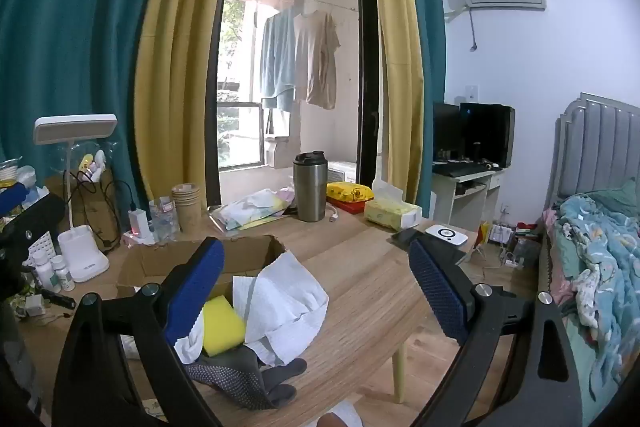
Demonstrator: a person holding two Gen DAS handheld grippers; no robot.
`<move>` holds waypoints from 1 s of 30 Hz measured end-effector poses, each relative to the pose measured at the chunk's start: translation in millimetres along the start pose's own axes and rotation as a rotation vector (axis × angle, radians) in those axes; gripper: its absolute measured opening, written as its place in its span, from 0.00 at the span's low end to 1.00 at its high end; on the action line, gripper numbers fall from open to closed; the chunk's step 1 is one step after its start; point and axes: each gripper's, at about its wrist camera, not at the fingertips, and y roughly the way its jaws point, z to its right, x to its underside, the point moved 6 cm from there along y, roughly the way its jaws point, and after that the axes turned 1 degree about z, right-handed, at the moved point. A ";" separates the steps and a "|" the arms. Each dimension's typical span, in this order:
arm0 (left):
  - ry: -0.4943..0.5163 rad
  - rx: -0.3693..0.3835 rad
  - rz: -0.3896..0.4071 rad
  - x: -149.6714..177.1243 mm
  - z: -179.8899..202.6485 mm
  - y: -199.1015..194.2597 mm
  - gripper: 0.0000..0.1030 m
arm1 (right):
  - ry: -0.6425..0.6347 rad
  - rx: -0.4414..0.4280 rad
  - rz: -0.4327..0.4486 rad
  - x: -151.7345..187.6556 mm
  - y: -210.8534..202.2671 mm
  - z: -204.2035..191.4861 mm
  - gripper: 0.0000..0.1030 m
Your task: Organize soft objects
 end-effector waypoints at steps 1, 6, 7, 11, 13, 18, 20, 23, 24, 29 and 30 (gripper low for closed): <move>0.003 0.007 -0.012 0.8 2.0 -0.3 0.99 | 0.002 0.000 0.002 -0.1 -0.2 -0.1 0.92; -0.023 0.012 -0.048 6.9 9.5 -12.1 0.99 | 0.012 -0.003 -0.001 0.2 -0.1 -0.5 0.92; -0.060 -0.009 -0.090 9.5 1.9 0.2 0.99 | 0.012 -0.001 -0.001 0.1 -0.2 -0.6 0.92; -0.084 -0.025 -0.106 13.3 -8.1 11.2 0.99 | 0.008 -0.006 -0.002 0.2 0.1 -0.2 0.92; -0.086 -0.021 -0.101 15.3 -8.6 11.3 0.99 | 0.002 -0.004 -0.002 0.8 0.2 -2.1 0.92; -0.084 -0.012 -0.103 18.2 -5.0 11.4 0.99 | 0.004 -0.005 -0.006 1.8 -0.5 -2.0 0.92; -0.084 -0.011 -0.103 19.4 -4.4 11.4 0.99 | 0.003 -0.004 -0.007 1.5 -1.7 -1.3 0.92; -0.079 -0.011 -0.102 19.6 -4.4 11.3 0.99 | 0.007 -0.004 -0.005 1.1 1.1 1.2 0.92; -0.079 -0.018 -0.101 19.5 -5.8 11.6 0.99 | 0.008 -0.004 -0.005 1.1 0.7 1.3 0.92; -0.085 -0.020 -0.104 21.1 -8.0 11.9 0.99 | 0.005 -0.004 -0.011 0.2 2.3 1.1 0.92; -0.092 -0.016 -0.106 21.3 -8.8 12.1 0.99 | 0.008 -0.004 -0.006 1.0 0.3 1.2 0.92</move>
